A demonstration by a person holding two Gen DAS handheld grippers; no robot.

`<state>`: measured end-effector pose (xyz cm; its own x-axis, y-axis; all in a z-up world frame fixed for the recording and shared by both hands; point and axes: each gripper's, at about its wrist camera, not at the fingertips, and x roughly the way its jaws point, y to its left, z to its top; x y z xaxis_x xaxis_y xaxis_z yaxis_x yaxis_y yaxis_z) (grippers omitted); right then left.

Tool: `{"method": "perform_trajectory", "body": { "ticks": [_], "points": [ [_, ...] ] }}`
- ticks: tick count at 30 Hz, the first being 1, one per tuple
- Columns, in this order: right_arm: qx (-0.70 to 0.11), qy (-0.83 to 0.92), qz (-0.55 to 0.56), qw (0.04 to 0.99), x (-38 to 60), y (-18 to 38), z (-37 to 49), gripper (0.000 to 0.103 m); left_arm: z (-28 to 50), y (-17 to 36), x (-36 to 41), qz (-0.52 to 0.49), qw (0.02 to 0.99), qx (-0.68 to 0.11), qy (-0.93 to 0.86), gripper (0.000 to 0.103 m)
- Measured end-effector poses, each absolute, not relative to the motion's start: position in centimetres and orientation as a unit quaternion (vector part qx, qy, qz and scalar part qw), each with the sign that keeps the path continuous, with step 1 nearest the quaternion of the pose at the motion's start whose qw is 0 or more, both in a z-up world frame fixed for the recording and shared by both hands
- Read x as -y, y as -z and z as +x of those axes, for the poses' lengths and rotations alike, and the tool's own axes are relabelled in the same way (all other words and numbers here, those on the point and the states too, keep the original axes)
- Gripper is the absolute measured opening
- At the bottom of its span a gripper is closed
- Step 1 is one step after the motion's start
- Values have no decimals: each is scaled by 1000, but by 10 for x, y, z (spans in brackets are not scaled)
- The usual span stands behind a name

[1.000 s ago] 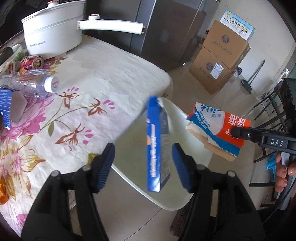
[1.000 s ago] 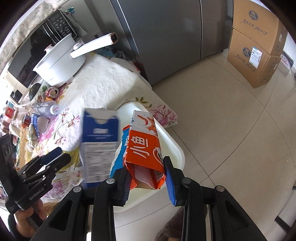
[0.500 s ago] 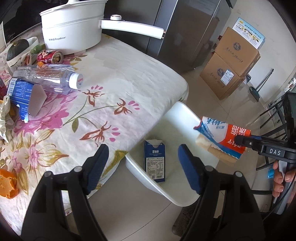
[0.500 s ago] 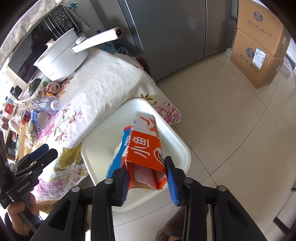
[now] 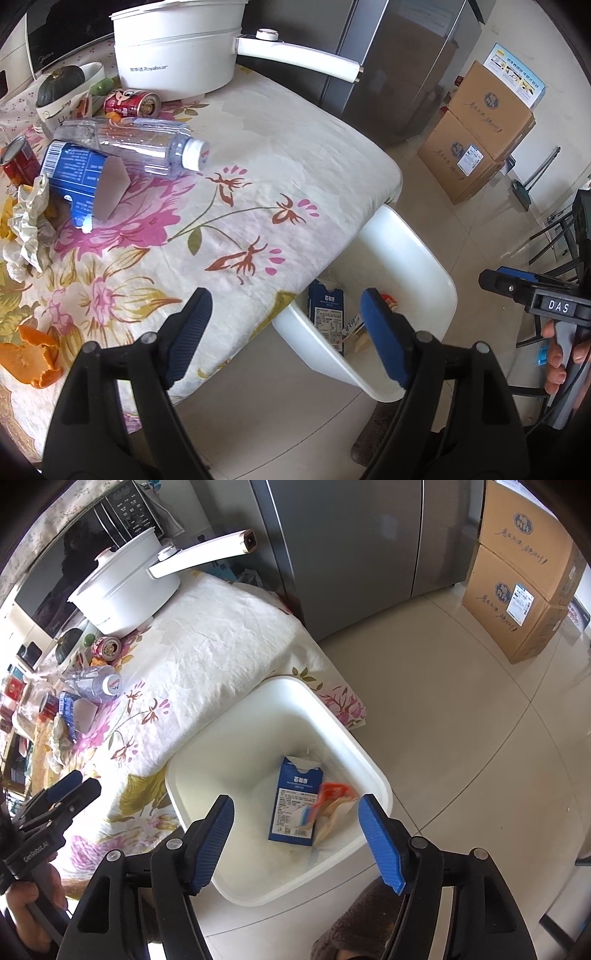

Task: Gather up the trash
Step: 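Open the right gripper to drop the snack bag into the white bin, then move the left gripper to the orange peel and grasp it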

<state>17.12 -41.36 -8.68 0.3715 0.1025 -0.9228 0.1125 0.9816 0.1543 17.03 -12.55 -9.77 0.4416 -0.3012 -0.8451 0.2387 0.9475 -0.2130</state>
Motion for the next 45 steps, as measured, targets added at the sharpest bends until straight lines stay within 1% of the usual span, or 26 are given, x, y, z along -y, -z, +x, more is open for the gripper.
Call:
{"method": "perform_trajectory", "body": {
  "ticks": [4,9,13,19,26,35,45],
  "points": [
    [-556,-6,96,826,402,81,176,77,171,90,106,-20,849,-506,150,82],
    [-548,-26,88,831,383,74,182,79,173,71,64,-6,861,-495,122,83],
    [-544,-36,87,834,368,68,186,80,172,68,30,-5,860,-500,104,83],
    [-537,-49,73,839,343,62,191,84,166,79,-11,8,846,-524,101,83],
    [-542,-69,49,836,313,65,194,84,145,96,-48,43,829,-546,113,83],
    [-545,-94,30,833,270,66,197,84,122,116,-89,53,810,-572,117,83],
    [-553,-121,-14,824,220,74,191,85,132,139,-93,89,794,-592,107,82]
  ]
}}
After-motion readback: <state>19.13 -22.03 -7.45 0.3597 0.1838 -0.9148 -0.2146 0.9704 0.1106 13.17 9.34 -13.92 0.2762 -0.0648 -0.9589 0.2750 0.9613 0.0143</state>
